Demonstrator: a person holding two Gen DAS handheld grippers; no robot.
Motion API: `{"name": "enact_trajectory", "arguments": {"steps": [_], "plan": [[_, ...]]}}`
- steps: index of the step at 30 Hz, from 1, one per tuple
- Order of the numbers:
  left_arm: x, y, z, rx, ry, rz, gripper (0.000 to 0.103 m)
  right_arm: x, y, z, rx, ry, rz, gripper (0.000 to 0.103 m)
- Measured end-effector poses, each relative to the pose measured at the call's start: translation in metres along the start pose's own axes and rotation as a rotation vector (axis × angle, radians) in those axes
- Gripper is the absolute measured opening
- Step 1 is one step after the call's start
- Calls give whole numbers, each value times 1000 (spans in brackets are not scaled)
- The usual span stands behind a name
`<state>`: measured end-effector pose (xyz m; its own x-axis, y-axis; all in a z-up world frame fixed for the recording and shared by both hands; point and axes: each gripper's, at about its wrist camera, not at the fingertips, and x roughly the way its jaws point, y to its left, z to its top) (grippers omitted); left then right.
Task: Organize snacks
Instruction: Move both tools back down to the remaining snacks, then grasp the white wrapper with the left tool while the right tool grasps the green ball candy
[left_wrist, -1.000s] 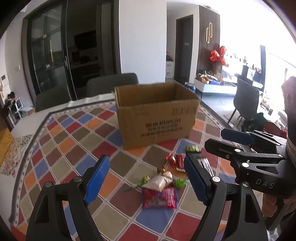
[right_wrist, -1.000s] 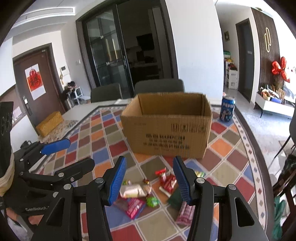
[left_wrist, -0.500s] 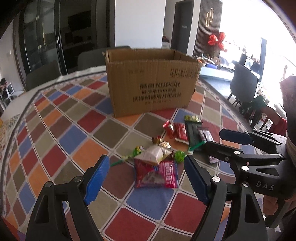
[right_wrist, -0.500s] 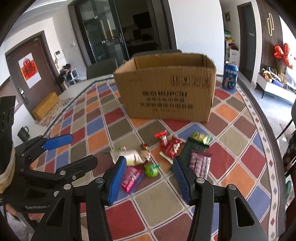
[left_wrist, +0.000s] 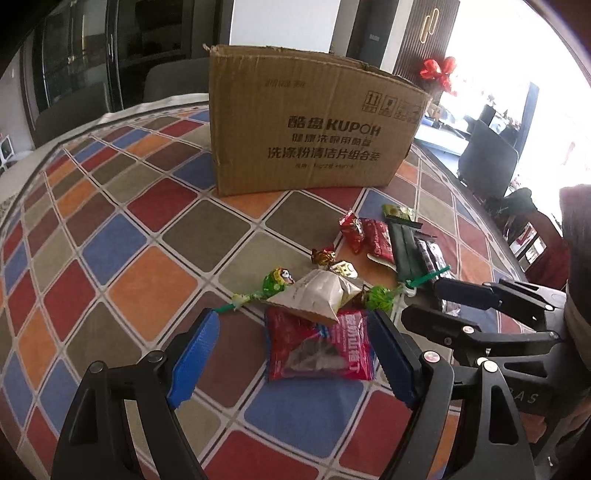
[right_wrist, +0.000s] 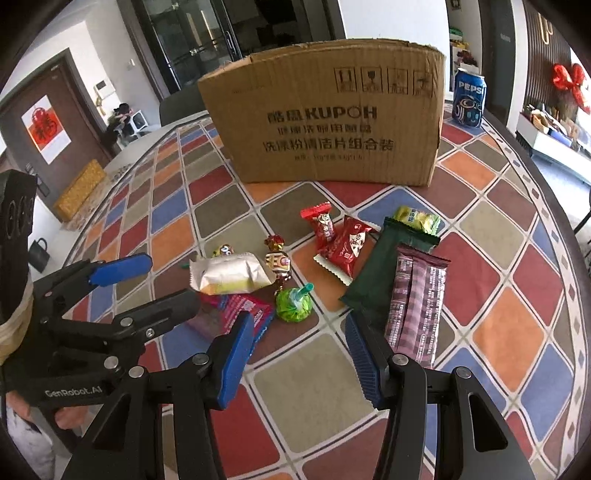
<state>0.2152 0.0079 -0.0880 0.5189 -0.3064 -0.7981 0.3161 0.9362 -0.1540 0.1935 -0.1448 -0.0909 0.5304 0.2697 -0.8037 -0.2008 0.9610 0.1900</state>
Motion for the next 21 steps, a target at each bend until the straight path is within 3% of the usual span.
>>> {"name": "enact_trajectory", "arguments": {"steps": [9,21], "plan": [[20,6,6,-33,15,-44,80,17,-8,3,33,24,-2,49],[32,4,8,-67,47,-124,56,26,-16,4,63,27,34,40]]}}
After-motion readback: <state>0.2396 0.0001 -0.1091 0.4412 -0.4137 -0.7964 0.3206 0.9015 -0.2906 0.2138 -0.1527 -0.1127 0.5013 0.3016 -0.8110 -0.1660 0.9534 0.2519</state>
